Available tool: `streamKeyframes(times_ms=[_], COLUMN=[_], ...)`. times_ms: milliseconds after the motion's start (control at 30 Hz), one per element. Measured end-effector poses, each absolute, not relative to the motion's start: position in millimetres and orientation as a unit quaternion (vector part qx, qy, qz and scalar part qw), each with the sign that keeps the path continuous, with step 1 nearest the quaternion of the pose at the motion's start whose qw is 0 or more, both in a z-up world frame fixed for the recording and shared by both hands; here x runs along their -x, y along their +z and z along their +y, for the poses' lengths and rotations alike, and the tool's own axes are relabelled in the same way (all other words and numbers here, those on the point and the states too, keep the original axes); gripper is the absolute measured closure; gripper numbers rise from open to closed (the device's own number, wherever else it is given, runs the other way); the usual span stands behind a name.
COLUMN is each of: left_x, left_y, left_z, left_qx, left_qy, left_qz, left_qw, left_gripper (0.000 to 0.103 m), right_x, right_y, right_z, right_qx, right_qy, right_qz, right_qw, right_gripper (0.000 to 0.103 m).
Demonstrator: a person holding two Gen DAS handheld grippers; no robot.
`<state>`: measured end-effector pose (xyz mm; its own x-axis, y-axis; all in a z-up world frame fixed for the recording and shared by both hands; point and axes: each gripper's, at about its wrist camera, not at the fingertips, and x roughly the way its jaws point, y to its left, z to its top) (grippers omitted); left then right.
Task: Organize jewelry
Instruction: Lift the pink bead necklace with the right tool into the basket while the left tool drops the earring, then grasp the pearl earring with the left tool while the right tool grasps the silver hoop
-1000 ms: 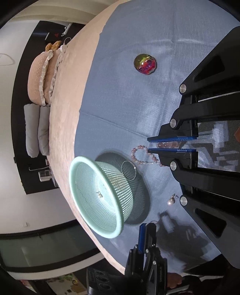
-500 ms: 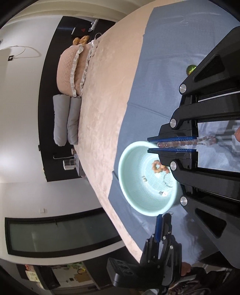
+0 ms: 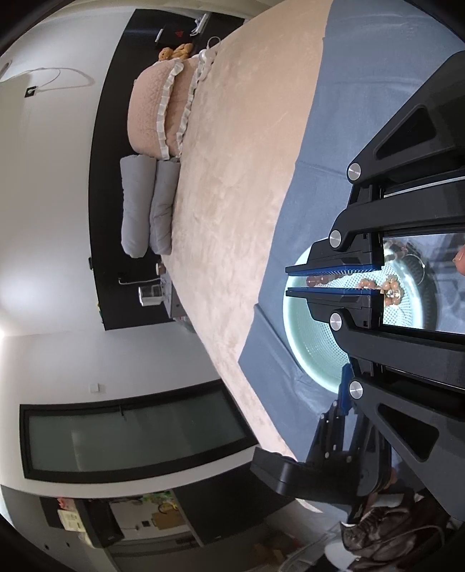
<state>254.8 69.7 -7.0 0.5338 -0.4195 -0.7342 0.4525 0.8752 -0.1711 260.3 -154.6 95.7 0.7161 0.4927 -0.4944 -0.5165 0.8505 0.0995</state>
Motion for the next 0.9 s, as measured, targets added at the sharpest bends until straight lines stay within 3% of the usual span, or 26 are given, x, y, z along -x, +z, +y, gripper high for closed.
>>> streamKeyframes(times_ms=[300,600,633,700,733,767,833,900], left_x=[-260,-260,-259,-257,-255,-252,-248,-244], left_y=[-21,-26,-26,-23,-21,-18,-13,-10], left_z=[78,78,78,78,79,80,81,83], left_qx=[-0.008,-0.010,-0.010,-0.010,-0.008,-0.007,-0.007,-0.009], left_qy=[-0.249,-0.248,-0.249,-0.247,-0.247,-0.247,-0.246,-0.238], left_qz=[0.424,0.427,0.427,0.423,0.419,0.414,0.405,0.400], left_qw=[0.871,0.869,0.869,0.872,0.874,0.876,0.881,0.885], left_gripper=[0.087,0.086,0.084,0.066,0.051,0.043,0.041,0.035], right_x=[-251,-270,-271,-269,-269,-268,-267,-265], right_y=[124,36,30,25,25,25,26,24], right_z=[-141,-140,-144,-153,-159,-166,-182,-197], right_qx=[0.031,0.019,0.014,0.007,0.002,-0.002,-0.020,-0.036], right_qy=[0.291,0.250,0.242,0.232,0.228,0.222,0.211,0.201], right_qz=[0.219,0.334,0.341,0.345,0.345,0.345,0.346,0.348], right_qw=[0.931,0.909,0.908,0.910,0.911,0.912,0.914,0.915], right_gripper=[0.097,0.096,0.096,0.095,0.094,0.088,0.073,0.068])
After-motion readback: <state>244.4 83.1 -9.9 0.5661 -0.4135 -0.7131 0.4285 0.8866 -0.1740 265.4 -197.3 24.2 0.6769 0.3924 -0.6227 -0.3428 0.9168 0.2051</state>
